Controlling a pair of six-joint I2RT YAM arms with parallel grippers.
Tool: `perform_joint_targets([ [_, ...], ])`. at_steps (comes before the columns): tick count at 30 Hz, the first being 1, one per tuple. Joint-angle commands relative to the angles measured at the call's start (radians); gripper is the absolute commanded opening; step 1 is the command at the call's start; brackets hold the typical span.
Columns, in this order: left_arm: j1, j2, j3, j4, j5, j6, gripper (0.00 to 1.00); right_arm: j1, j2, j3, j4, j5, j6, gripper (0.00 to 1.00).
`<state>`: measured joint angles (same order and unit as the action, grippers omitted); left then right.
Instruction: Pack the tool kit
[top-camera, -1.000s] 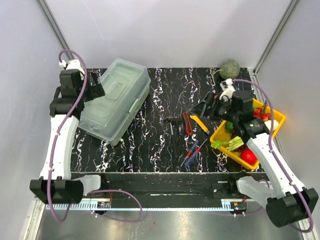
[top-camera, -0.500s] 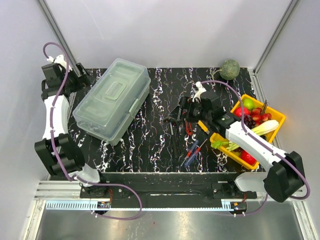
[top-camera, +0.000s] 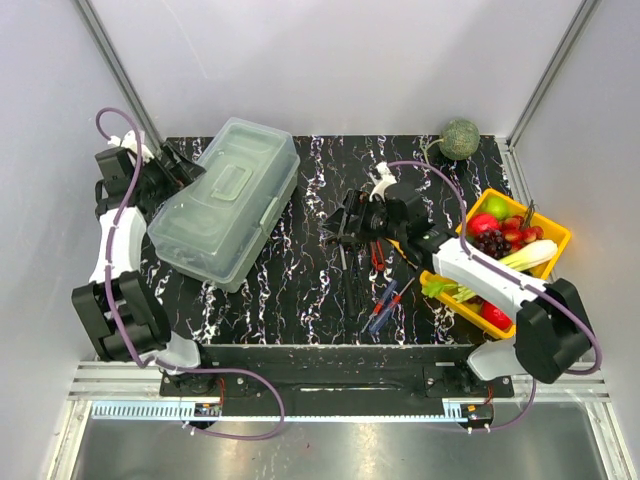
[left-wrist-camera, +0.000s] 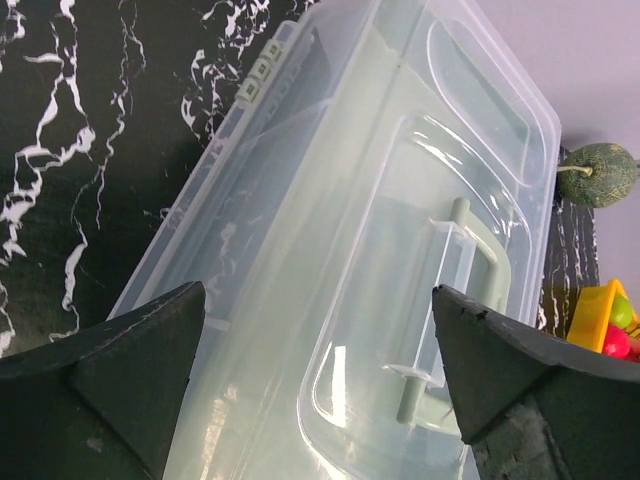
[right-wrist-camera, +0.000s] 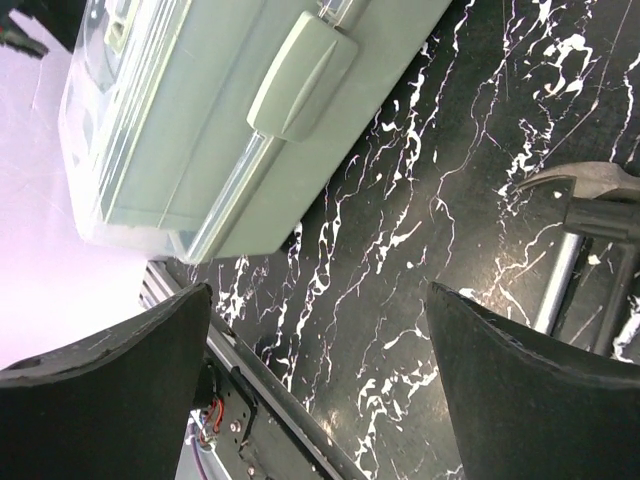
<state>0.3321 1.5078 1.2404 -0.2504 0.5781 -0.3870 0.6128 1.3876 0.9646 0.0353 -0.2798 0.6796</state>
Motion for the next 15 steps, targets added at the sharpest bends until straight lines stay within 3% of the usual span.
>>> perform_joint_targets([
  [1, -0.008, -0.106, -0.099, -0.01, 0.037, -0.105, 0.99, 0.011, 0.043, -0.006, 0.143, -0.01, 0.058, 0.93],
  [7, -0.018, -0.127, -0.189, -0.021, 0.078, -0.15, 0.99, 0.018, 0.09, 0.0, 0.193, -0.024, 0.093, 0.92],
  [15, -0.175, -0.04, -0.17, -0.043, 0.082, -0.101, 0.96, 0.024, 0.137, 0.0, 0.229, 0.01, 0.127, 0.9],
])
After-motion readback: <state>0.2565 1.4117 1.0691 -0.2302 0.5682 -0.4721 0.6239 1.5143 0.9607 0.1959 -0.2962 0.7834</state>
